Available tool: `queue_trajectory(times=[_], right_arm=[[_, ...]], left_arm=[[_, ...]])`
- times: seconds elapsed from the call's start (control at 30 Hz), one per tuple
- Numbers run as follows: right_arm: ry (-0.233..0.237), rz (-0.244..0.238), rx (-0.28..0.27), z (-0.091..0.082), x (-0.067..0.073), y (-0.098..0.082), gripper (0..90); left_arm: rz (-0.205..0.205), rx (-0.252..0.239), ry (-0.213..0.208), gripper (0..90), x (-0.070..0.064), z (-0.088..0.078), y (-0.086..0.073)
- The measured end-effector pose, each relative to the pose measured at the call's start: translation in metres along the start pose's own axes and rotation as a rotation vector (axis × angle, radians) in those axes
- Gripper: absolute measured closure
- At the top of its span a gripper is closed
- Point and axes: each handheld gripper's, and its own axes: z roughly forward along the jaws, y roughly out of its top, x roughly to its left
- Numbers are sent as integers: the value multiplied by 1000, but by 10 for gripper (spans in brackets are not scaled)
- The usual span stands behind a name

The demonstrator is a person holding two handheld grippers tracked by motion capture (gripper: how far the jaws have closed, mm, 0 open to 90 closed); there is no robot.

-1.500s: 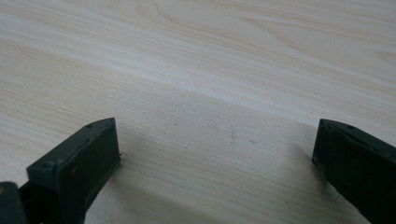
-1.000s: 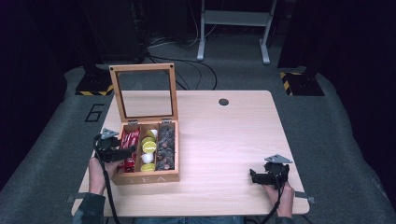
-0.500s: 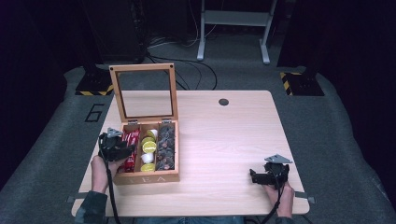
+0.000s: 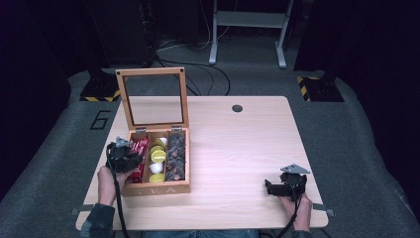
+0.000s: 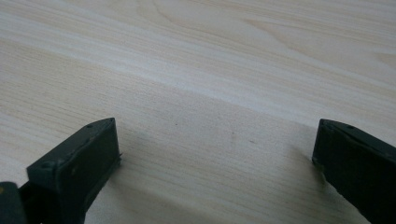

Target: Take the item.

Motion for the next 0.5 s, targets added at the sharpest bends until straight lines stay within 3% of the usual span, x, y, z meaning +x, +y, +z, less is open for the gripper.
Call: queue_trajectory(times=[0.13, 0.5], right_arm=[[0, 0, 0, 0, 0, 0, 2], [2, 0, 1, 0, 0, 0, 2]], left_arm=[[-2, 0, -6, 818, 1, 0, -1], [-45, -53, -25, 845, 2, -5, 0]])
